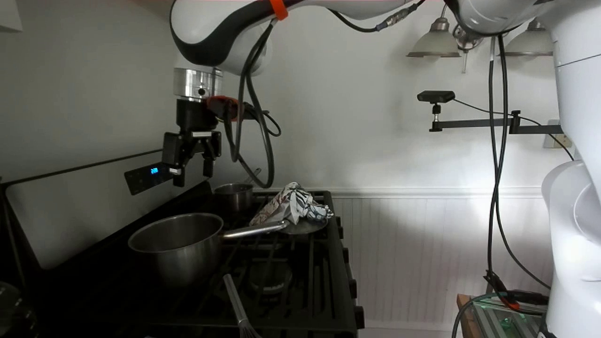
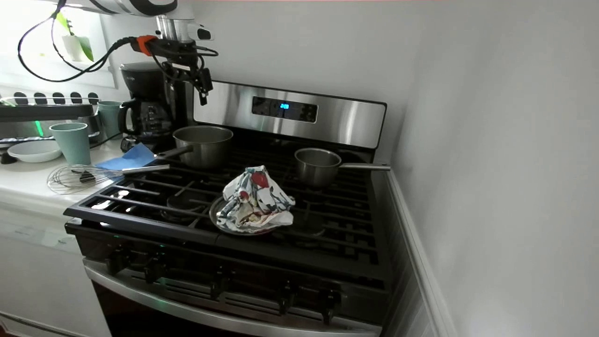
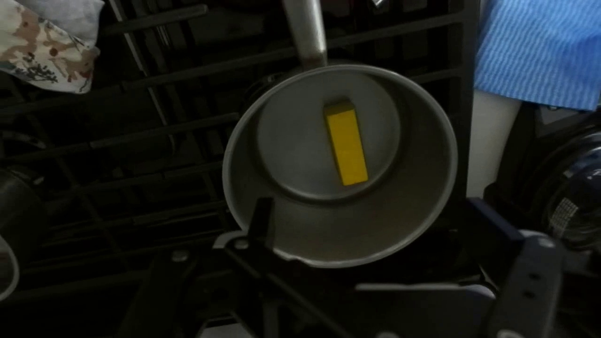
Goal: Pour the content in the light blue cup into the pot on the right plate and pick up the yellow cube and put it in the pot on the left plate
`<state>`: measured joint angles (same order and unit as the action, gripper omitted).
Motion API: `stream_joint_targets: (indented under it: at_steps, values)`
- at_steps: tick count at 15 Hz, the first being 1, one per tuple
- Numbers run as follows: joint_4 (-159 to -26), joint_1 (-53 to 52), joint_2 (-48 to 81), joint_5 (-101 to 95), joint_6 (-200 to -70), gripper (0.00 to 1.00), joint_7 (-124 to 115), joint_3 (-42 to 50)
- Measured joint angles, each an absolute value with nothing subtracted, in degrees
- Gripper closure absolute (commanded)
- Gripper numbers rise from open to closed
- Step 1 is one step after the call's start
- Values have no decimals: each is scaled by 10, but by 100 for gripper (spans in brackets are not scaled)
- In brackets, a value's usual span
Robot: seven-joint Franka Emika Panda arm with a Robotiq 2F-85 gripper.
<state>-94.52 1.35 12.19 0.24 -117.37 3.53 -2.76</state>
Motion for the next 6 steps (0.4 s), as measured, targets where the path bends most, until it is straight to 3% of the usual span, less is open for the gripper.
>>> stream_joint_targets:
  at_steps: [6]
  values:
    - [-963, 6, 91, -35, -1174, 0, 34, -26]
